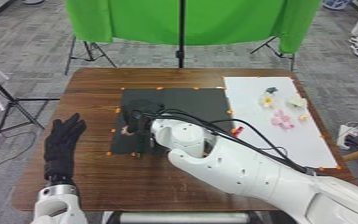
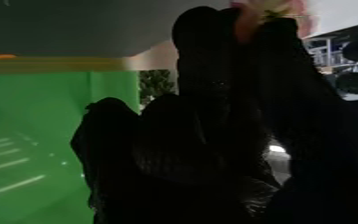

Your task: Arrange flowers

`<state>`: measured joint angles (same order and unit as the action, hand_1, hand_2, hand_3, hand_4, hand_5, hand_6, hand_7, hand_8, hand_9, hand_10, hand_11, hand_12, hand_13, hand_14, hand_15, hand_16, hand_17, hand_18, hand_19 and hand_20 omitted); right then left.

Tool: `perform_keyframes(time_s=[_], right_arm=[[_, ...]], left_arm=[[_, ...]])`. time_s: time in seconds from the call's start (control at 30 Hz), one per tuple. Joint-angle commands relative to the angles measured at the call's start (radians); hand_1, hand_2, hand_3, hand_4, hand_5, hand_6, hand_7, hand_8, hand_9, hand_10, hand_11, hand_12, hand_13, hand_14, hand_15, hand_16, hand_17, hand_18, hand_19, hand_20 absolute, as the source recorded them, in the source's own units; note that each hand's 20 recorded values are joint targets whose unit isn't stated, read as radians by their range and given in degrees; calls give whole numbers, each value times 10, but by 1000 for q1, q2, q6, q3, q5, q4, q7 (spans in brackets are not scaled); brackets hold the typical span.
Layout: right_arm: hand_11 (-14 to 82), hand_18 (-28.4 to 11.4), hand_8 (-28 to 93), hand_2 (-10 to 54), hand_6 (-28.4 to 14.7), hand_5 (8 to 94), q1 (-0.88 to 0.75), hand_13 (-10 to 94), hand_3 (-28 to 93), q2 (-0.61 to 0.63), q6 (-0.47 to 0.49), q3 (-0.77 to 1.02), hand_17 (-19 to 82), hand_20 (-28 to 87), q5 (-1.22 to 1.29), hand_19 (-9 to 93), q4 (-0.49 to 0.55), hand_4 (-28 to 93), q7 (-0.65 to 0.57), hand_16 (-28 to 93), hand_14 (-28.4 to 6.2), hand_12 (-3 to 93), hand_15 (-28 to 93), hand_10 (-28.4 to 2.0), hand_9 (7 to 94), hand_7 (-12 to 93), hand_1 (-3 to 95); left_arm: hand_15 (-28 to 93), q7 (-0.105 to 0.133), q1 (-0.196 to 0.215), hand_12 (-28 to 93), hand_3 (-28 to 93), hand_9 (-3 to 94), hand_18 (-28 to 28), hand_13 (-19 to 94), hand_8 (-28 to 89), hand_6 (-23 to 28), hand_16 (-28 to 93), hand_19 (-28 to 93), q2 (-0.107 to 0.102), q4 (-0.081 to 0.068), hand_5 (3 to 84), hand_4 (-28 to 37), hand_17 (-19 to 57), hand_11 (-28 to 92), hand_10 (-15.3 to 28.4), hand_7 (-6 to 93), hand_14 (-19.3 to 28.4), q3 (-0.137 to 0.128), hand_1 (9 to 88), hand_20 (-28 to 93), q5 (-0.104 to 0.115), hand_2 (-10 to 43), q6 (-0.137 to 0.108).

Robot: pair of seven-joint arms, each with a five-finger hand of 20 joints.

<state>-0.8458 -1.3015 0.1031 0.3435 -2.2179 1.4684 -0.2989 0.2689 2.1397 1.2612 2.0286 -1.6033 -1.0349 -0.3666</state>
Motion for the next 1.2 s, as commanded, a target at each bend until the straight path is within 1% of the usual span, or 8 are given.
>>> perform_keyframes(time_s=[0.03,0.1,0.4,0.57,0.63,0.8,1.0,1.2], right_arm=[[342,-112,-64,-95,21,692,3,872,690,12,25,26,681,692,-3,932,15,-195,-10,373,-29,311,703,-119,804,201,424],[352,-113,-104,-95,22,678,5,871,693,13,14,32,678,691,7,932,18,-195,-13,372,-29,295,701,-120,798,201,410],[356,-115,-105,-95,15,666,-2,869,686,41,-22,102,674,685,31,932,68,-201,-34,370,-30,291,699,-124,794,194,386],[335,-125,-101,-95,12,659,-77,856,690,200,-109,275,653,672,38,932,269,-199,-66,364,-40,285,675,-131,771,192,370],[310,-129,-100,-95,11,653,-144,836,688,285,-122,388,636,666,41,932,344,-195,-76,364,-51,275,671,-134,752,190,366],[252,-141,-92,-95,3,640,-365,787,680,461,-35,691,597,656,63,932,482,-172,-144,363,-73,259,669,-147,698,176,359],[196,-154,-85,-95,-2,604,-539,747,675,535,71,899,569,639,55,932,465,-158,-216,360,-95,251,670,-166,634,155,343],[178,-162,-80,-95,-1,585,-584,731,669,536,87,932,556,630,29,932,388,-156,-235,358,-106,250,674,-171,607,143,336]], left_arm=[[235,-12,12,80,564,404,100,294,-64,75,-37,106,10,-11,445,-283,57,186,144,83,147,12,174,174,3,256,14],[238,-14,15,81,568,404,100,295,-64,75,-36,107,11,-9,444,-283,56,186,144,83,148,12,174,174,1,251,13],[244,-18,11,84,584,401,101,295,-63,75,-38,108,15,-11,443,-283,55,186,143,82,148,15,176,174,-3,234,21],[245,-30,19,86,583,400,102,295,-63,75,-38,107,18,-4,442,-283,54,188,143,83,149,12,179,174,-6,231,25],[245,-33,20,87,584,401,102,296,-63,75,-38,107,21,-4,442,-283,54,190,143,84,149,14,179,174,-5,230,16],[247,-38,49,87,588,401,103,297,-63,74,-38,108,20,12,442,-283,54,191,143,84,149,-2,178,174,-8,229,13],[250,-32,51,89,590,402,103,297,-63,73,-37,109,22,15,444,-283,54,194,142,87,151,-4,177,175,-7,228,11],[253,-33,48,90,592,402,104,298,-64,73,-37,109,18,14,444,-283,54,196,140,89,152,-2,177,175,-9,227,24]])
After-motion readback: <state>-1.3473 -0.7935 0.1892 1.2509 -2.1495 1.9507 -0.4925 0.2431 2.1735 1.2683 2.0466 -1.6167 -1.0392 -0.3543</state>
